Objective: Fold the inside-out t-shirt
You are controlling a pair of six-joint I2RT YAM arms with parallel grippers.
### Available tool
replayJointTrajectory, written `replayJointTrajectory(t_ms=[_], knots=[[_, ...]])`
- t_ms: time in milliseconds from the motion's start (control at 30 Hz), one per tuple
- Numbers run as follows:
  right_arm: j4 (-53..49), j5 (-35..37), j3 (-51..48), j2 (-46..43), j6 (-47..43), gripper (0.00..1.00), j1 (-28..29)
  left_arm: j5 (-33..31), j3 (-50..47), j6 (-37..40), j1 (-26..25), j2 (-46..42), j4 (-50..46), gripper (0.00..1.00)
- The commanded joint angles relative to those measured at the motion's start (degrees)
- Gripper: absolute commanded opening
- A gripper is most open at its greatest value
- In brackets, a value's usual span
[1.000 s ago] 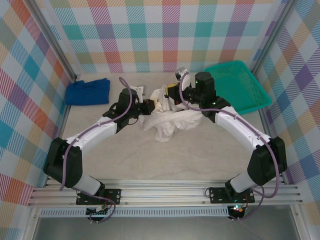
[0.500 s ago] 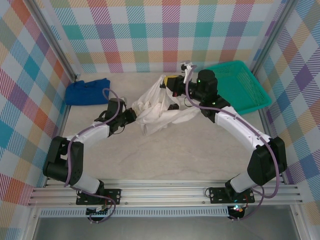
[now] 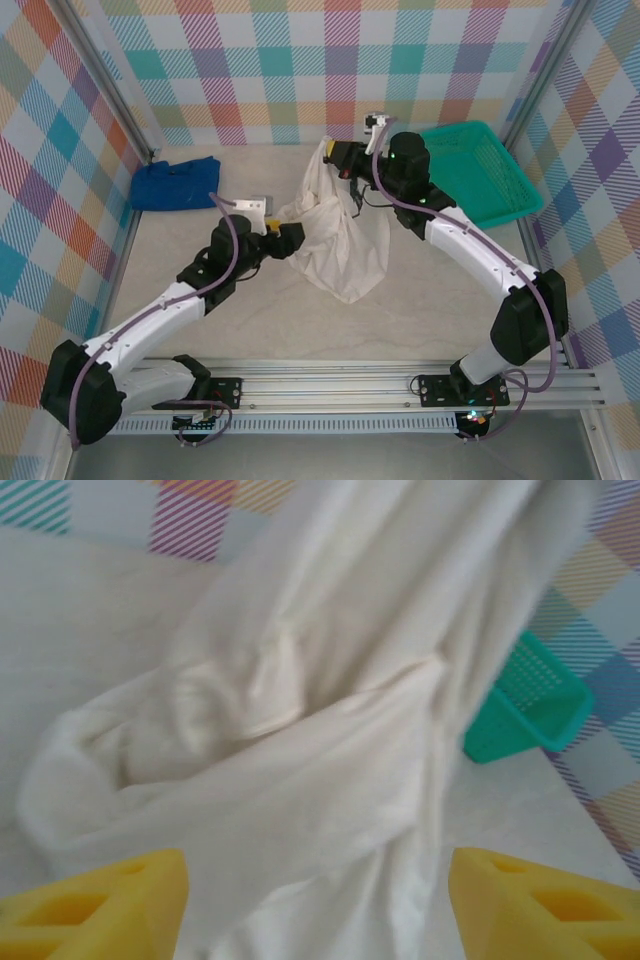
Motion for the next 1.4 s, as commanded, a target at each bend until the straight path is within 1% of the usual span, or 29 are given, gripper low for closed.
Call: replayJointTrajectory(t_ms=[0,133,200,267,367,433,467,533,667,767,867,933,1033,1100,1167,1233,1300,1333,1367], knots=[[-3.7,-0.5,4.1,-1.2,-2.3,0.0,0.4,3.6,2.3,4.3,-0.3,4.6,2.5,0.7],[-7.2,-2.2,4.9,-3.5,-5.2,0.0,0.4,3.3,7.6,7.0,-0.6,12.4,1.4,0.68],[-8.1,-2.5,5.5,-4.4,-5.8,0.0,0.3,1.8,9.7,7.4,-0.6,16.4,1.8,0.64],[-9.1,-2.2,6.2,-5.3,-6.7,0.0,-0.1,1.2,10.9,7.7,-0.6,19.5,2.8,0.51],[-10.4,-2.7,8.4,-6.3,-6.9,0.0,-2.5,0.5,9.8,7.6,-0.6,21.1,4.2,0.23],[-9.6,-5.5,10.1,-6.7,-5.5,0.0,-4.6,-0.5,7.6,8.1,-0.4,20.7,5.5,0.04],[-9.5,-6.5,11.0,-6.8,-5.0,0.0,-5.1,-1.4,6.8,8.3,-0.2,20.4,5.7,0.0],[-10.2,-8.3,13.2,-7.0,-5.3,0.0,-5.8,-3.0,4.9,8.4,0.6,19.0,5.9,0.0],[-12.9,-8.3,14.2,-9.2,-8.2,0.0,-7.2,-5.7,0.0,7.2,3.3,12.6,7.6,0.0],[-16.8,-7.9,14.1,-10.8,-12.4,0.0,-8.6,-7.1,-2.3,6.1,5.1,6.4,7.8,0.0],[-20.9,-9.3,14.4,-10.5,-16.7,0.0,-9.4,-8.2,-3.0,5.5,6.0,0.4,7.8,0.0],[-22.4,-12.1,14.5,-9.5,-18.3,0.0,-9.6,-7.7,-2.7,5.4,6.0,-2.4,7.8,0.0],[-25.9,-16.8,13.6,-8.4,-19.1,0.0,-9.6,-4.9,-3.1,4.9,5.9,-5.2,7.2,0.0],[-28.1,-17.5,9.4,-9.8,-18.4,0.0,-9.6,-1.2,-5.3,3.3,5.9,-7.1,6.4,0.0],[-30.7,-15.7,0.3,-13.6,-15.7,0.0,-9.6,4.7,-9.8,2.0,4.8,-9.6,6.1,0.0],[-35.2,-11.1,-9.8,-18.3,-13.0,0.0,-9.4,9.4,-14.4,2.1,2.0,-11.9,4.8,0.0],[-39.7,-5.5,-20.8,-23.8,-10.2,0.0,-9.1,11.4,-18.7,2.3,-1.1,-14.0,2.3,0.0],[-41.3,-2.6,-27.0,-26.6,-8.0,0.04,-8.8,12.2,-20.6,2.3,-2.6,-14.8,1.1,0.0],[-41.9,-1.5,-32.7,-29.1,-5.9,0.08,-8.8,12.9,-22.4,2.0,-3.6,-15.5,0.1,0.0]])
